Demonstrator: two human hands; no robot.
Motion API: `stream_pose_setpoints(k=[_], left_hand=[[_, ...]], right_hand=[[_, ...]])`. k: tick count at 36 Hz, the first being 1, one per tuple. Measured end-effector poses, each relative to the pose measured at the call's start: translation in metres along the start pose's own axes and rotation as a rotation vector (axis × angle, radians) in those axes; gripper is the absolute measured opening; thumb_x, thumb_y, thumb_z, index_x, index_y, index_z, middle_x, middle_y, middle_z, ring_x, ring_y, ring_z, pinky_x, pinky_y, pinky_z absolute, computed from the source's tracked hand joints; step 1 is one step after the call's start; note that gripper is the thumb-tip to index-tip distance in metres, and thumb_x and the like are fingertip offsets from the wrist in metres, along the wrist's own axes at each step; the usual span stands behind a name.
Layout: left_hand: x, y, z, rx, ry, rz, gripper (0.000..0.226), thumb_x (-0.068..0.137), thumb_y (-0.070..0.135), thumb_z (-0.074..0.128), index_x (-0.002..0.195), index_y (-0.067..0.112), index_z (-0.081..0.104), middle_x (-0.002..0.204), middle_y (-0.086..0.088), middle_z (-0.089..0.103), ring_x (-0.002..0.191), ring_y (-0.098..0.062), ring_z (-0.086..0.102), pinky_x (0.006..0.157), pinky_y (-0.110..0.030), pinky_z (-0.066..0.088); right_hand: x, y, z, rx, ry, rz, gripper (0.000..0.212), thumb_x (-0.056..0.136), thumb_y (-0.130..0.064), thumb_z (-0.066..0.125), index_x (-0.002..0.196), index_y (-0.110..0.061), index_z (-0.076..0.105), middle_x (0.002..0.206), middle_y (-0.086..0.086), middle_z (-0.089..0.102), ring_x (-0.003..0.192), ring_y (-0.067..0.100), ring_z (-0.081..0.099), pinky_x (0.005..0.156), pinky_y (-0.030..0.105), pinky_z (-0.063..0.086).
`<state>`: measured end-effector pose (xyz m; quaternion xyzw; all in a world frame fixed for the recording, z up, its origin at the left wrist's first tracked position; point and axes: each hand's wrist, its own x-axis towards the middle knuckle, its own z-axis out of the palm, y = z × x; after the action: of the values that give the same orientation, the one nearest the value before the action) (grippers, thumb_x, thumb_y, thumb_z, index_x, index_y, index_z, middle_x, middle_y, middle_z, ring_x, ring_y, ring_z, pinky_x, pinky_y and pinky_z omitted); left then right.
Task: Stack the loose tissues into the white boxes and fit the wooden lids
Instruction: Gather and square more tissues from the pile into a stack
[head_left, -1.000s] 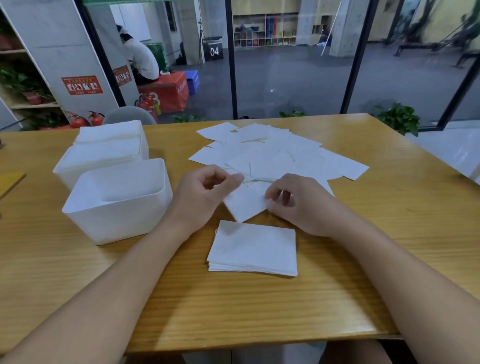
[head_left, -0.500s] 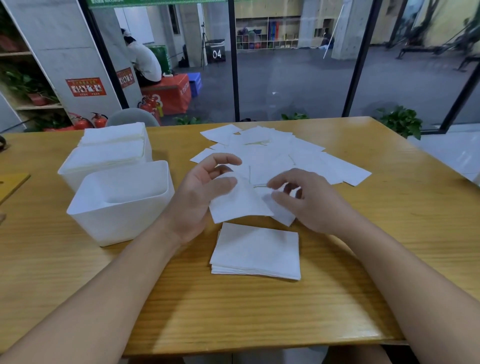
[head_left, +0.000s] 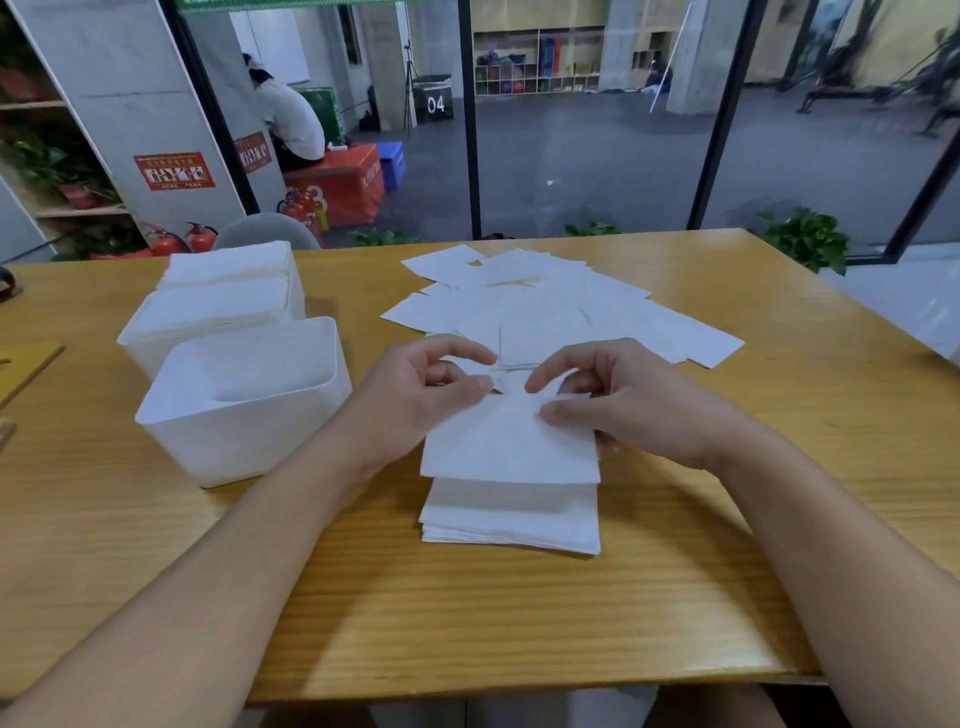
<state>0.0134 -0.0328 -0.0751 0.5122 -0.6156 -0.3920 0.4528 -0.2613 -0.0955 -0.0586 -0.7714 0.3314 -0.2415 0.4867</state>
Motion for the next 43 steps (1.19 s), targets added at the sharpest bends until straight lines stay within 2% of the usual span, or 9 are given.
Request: stream_pose_setpoints(k=[6, 11, 15, 20, 24, 31, 36, 39, 43], left_hand=[[-0.001, 0.0, -0.008, 0.125, -0.165, -0.068, 0.025, 0.094, 0.038, 0.086, 0.118, 0.033, 0.08, 0.08, -0.009, 0.07, 0.07, -0.021, 0.053, 0.067, -0.032, 0.043], [-0.001, -0.001, -0.008, 0.233, -0.238, -0.039, 0.012, 0.094, 0.036, 0.087, 0.096, 0.024, 0.085, 0.083, 0.003, 0.077, 0.075, -0.008, 0.066, 0.068, -0.021, 0.049], [0.0, -0.004, -0.006, 0.316, -0.26, -0.016, 0.01, 0.092, 0.035, 0.089, 0.089, 0.026, 0.086, 0.086, 0.002, 0.08, 0.08, -0.017, 0.07, 0.072, -0.03, 0.052], [0.0, -0.006, -0.005, 0.388, -0.233, 0.027, 0.008, 0.09, 0.039, 0.089, 0.087, 0.032, 0.086, 0.083, 0.006, 0.077, 0.071, -0.003, 0.06, 0.063, -0.018, 0.045], [0.0, -0.008, -0.005, 0.402, -0.235, 0.013, 0.014, 0.087, 0.049, 0.091, 0.089, 0.036, 0.086, 0.095, 0.008, 0.076, 0.081, -0.008, 0.063, 0.073, -0.028, 0.051], [0.001, -0.009, -0.003, 0.443, -0.219, -0.004, 0.021, 0.085, 0.059, 0.089, 0.089, 0.038, 0.086, 0.097, 0.011, 0.075, 0.088, -0.013, 0.068, 0.08, -0.038, 0.057], [0.001, -0.01, -0.001, 0.45, -0.188, 0.021, 0.016, 0.093, 0.055, 0.083, 0.09, 0.04, 0.085, 0.091, 0.012, 0.078, 0.079, -0.006, 0.069, 0.066, -0.021, 0.051], [0.001, -0.011, 0.002, 0.429, -0.176, 0.022, 0.015, 0.1, 0.052, 0.076, 0.093, 0.041, 0.085, 0.09, 0.016, 0.08, 0.078, 0.001, 0.07, 0.067, -0.01, 0.048], [0.002, -0.012, 0.004, 0.38, -0.148, 0.034, 0.016, 0.106, 0.052, 0.067, 0.117, 0.047, 0.078, 0.095, 0.013, 0.081, 0.09, -0.008, 0.074, 0.081, -0.021, 0.054]], right_hand=[[-0.005, -0.002, -0.003, -0.071, -0.146, 0.108, 0.014, 0.091, -0.02, 0.081, 0.099, -0.024, 0.071, 0.071, 0.007, 0.065, 0.054, 0.026, 0.062, 0.051, 0.029, 0.043], [-0.003, 0.002, 0.0, -0.188, -0.219, 0.109, 0.025, 0.087, -0.022, 0.085, 0.087, -0.019, 0.06, 0.064, 0.003, 0.063, 0.051, 0.025, 0.059, 0.052, 0.027, 0.045], [-0.003, 0.004, -0.001, -0.297, -0.257, 0.119, 0.032, 0.084, -0.036, 0.089, 0.084, -0.022, 0.06, 0.065, 0.003, 0.069, 0.05, 0.021, 0.059, 0.05, 0.029, 0.043], [-0.001, 0.005, -0.002, -0.387, -0.032, 0.035, 0.041, 0.081, -0.057, 0.089, 0.079, -0.023, 0.067, 0.057, -0.004, 0.063, 0.052, 0.01, 0.052, 0.049, 0.021, 0.038], [-0.001, 0.008, -0.004, -0.478, 0.148, -0.028, 0.026, 0.08, -0.044, 0.092, 0.076, -0.027, 0.072, 0.067, -0.012, 0.066, 0.056, 0.003, 0.054, 0.049, 0.017, 0.039], [0.002, 0.013, 0.001, -0.63, 0.112, 0.008, 0.014, 0.087, -0.037, 0.085, 0.079, -0.034, 0.074, 0.083, -0.017, 0.072, 0.08, 0.003, 0.067, 0.07, 0.033, 0.06], [0.005, 0.016, 0.003, -0.649, 0.102, 0.004, 0.014, 0.091, -0.031, 0.081, 0.079, -0.036, 0.075, 0.083, -0.021, 0.074, 0.082, 0.0, 0.068, 0.068, 0.025, 0.059], [0.006, 0.018, 0.003, -0.675, 0.099, -0.006, 0.017, 0.095, -0.03, 0.078, 0.08, -0.037, 0.074, 0.081, -0.021, 0.072, 0.083, -0.003, 0.065, 0.063, 0.017, 0.052], [0.005, 0.016, 0.003, -0.717, 0.099, -0.023, 0.015, 0.098, -0.032, 0.075, 0.083, -0.035, 0.073, 0.084, -0.017, 0.071, 0.087, -0.003, 0.062, 0.061, 0.017, 0.047]])
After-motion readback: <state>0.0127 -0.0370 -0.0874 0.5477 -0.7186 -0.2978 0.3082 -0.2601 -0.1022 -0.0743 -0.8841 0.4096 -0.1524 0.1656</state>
